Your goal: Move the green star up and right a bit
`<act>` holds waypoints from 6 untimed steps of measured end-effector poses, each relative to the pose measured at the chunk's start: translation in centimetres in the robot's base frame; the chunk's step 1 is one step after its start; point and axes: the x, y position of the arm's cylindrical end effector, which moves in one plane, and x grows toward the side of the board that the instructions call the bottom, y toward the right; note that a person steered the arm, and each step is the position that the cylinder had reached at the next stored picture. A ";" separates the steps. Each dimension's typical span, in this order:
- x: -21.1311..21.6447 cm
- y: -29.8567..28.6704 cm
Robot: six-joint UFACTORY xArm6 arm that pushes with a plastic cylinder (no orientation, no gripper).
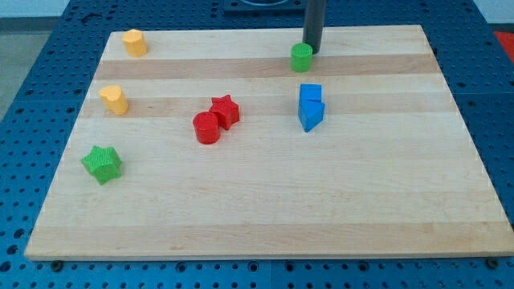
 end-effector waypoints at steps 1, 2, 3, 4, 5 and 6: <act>-0.5 -0.6; -2.8 -6.5; 1.2 -13.0; 7.7 -16.3; 10.3 -21.8; 15.2 -25.8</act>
